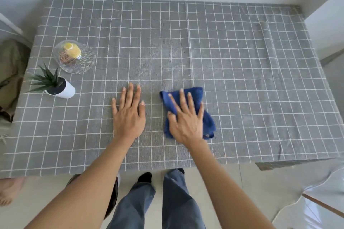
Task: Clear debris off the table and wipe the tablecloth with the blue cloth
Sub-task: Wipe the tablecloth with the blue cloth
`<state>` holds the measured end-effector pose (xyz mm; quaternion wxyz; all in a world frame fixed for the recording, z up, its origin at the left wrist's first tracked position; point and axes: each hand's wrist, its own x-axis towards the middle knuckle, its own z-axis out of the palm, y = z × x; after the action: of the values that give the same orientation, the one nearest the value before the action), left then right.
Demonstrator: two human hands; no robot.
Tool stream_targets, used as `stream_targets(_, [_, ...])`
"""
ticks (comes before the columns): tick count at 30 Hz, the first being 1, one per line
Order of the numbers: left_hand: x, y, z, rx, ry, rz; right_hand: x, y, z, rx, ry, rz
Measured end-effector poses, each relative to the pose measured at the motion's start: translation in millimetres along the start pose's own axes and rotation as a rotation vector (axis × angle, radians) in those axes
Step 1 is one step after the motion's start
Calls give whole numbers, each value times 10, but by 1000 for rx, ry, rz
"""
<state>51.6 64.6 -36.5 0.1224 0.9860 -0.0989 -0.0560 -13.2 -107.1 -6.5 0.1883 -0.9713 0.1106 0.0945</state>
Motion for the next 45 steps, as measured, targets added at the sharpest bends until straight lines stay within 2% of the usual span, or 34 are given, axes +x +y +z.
stream_targets(3, [-4, 5, -5, -9, 6, -1, -71, -95, 88, 14, 14, -41])
stream_targets(15, [3, -16, -13, -2, -1, 5, -11, 302, -40, -10, 30, -26])
stream_targets(20, [1, -30, 1, -4, -1, 9, -2, 637, -205, -7, 62, 99])
stream_targets(24, [-1, -35, 11, 1, -1, 9, 23, 854, -295, 21, 88, 272])
stream_targets(30, [24, -37, -16, 0, 2, 26, 136, 684, -286, 85, 111, 361])
stream_targets(35, [339, -200, -117, -17, -16, 13, 474, 53, -205, 156, 130, 213])
stream_targets(41, [941, -631, -292, -4, -26, 10, 921, -799, 94, 62, 33, -68])
stream_targets(45, [914, -702, -252, 32, 30, 36, 1027, -908, 159, 29, 29, -147])
